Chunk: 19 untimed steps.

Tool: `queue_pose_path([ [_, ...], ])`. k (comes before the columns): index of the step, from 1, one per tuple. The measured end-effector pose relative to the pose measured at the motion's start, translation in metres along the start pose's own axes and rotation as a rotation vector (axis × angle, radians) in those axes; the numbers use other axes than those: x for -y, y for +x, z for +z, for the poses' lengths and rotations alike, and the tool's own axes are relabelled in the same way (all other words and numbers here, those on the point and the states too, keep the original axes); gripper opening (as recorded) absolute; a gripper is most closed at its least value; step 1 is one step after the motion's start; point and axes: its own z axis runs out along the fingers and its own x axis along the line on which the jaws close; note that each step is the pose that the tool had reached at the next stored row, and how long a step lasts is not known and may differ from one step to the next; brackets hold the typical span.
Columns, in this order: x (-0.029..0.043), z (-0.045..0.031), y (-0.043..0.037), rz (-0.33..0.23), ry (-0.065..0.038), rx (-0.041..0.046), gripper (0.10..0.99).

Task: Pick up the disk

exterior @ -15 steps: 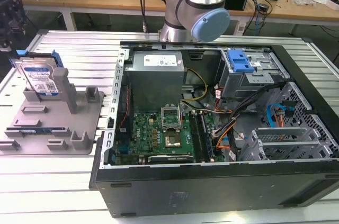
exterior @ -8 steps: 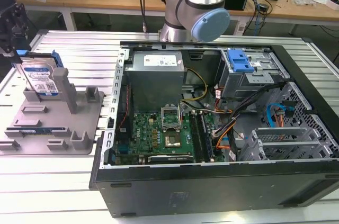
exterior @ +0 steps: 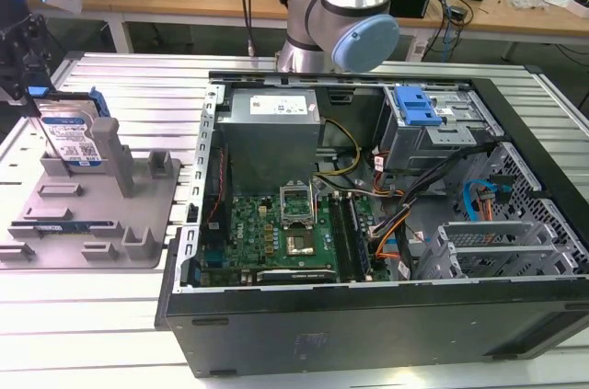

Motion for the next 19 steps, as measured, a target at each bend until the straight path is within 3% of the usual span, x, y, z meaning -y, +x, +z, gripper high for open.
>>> queue_pose_path([
  [9, 0.0001, 0.0075, 0.0, 0.0, 0.0, 0.0, 0.545],
  [10, 0.0001, 0.0081, -0.0001, 0.0, 0.0, 0.0, 0.471],
  [19, -0.0008, 0.0116, -0.0028, 0.0, 0.0, 0.0, 0.471],
])
